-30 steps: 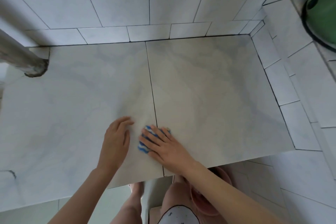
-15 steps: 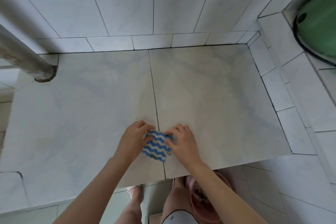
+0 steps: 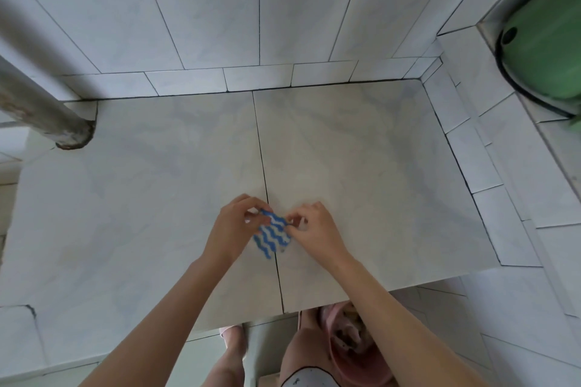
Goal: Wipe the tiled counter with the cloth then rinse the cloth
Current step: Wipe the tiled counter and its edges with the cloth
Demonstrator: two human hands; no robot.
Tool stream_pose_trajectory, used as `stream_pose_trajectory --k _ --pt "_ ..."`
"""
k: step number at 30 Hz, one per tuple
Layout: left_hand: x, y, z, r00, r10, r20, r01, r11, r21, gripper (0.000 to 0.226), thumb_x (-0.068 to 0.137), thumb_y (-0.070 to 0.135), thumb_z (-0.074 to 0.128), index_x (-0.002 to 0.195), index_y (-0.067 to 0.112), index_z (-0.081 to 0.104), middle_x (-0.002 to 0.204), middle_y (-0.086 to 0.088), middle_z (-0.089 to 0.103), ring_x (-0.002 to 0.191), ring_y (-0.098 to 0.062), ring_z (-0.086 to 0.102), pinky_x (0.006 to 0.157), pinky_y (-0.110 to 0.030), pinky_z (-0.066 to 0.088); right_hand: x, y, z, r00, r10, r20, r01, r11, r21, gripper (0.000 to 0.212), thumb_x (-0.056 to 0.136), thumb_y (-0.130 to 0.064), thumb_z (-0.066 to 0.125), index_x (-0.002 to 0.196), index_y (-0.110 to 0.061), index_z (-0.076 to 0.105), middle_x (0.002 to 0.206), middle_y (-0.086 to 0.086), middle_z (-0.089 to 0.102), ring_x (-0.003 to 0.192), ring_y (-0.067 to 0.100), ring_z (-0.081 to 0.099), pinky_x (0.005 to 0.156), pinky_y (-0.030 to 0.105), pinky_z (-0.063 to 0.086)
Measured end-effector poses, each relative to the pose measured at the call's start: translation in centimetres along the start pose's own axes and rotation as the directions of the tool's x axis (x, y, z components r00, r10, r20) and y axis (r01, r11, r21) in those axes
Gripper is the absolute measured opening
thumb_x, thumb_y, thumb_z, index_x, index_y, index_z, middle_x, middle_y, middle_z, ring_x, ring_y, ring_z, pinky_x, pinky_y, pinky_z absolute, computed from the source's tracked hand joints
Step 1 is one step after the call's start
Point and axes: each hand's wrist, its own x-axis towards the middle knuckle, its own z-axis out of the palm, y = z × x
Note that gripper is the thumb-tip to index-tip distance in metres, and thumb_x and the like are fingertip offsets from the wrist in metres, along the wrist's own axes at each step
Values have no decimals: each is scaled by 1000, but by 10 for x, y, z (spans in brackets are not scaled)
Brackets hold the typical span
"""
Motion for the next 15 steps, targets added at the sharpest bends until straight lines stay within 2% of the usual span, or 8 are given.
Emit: stream_pose_trajectory --k 1,3,6,9,11,12,13,15 --pt "4 5 0 998 45 -35 -45 999 1 36 75 -2 71 76 34 65 88 3 62 74 -15 66 70 -28 55 5 -2 -5 996 -23 -87 21 999 -30 13 71 -12 70 83 -15 70 79 3 65 83 21 50 77 31 40" --pt "11 19 1 986 123 -110 -127 992 -30 32 76 -2 71 80 29 67 90 2 63 76 -9 65 72 -15 50 15 -6 -17 954 -84 -289 67 995 -69 10 70 -14 68 79 -18 69 78 0 62 83 22 50 76 29 39" --pt "17 38 2 955 205 -215 -229 969 -91 25 77 -4 70 87 18 70 94 -1 63 82 -3 64 76 -10 48 22 -15 -31 880 -173 -441 132 984 -121 10 73 -14 71 80 -19 68 82 -4 57 86 16 43 78 22 37" --pt "12 29 6 941 263 -212 -271 963 -5 26 78 -3 69 88 20 70 98 4 62 81 -4 63 72 -17 52 12 -8 -26 881 -230 -413 144 963 -227 12 71 -12 72 80 -18 67 88 -2 57 91 16 41 81 24 37" --pt "-4 10 13 952 258 -164 -223 953 207 22 79 5 69 88 25 70 108 11 58 72 -4 58 60 -23 51 -9 10 -11 921 -205 -333 111 953 -281 20 67 -10 73 83 -20 68 93 -1 58 94 16 40 83 25 34" --pt "-14 0 16 957 236 -171 -177 936 303 21 79 9 68 89 28 69 112 14 55 69 -3 55 55 -23 47 -21 19 -4 941 -185 -282 103 954 -283 24 66 -9 72 86 -21 69 96 -2 59 96 16 39 85 24 33" --pt "-25 -10 17 960 199 -197 -121 930 347 21 79 11 67 89 29 68 114 15 53 69 -3 54 55 -22 45 -33 26 2 956 -175 -235 107 956 -275 26 67 -10 69 91 -22 70 100 -3 59 98 15 39 88 24 33" --pt "-36 -26 14 959 132 -251 -42 942 333 23 81 7 63 91 27 68 112 13 52 81 -6 58 63 -25 48 -49 32 7 967 -176 -183 129 960 -247 29 75 -17 57 101 -22 68 108 -4 60 105 14 41 95 25 34"
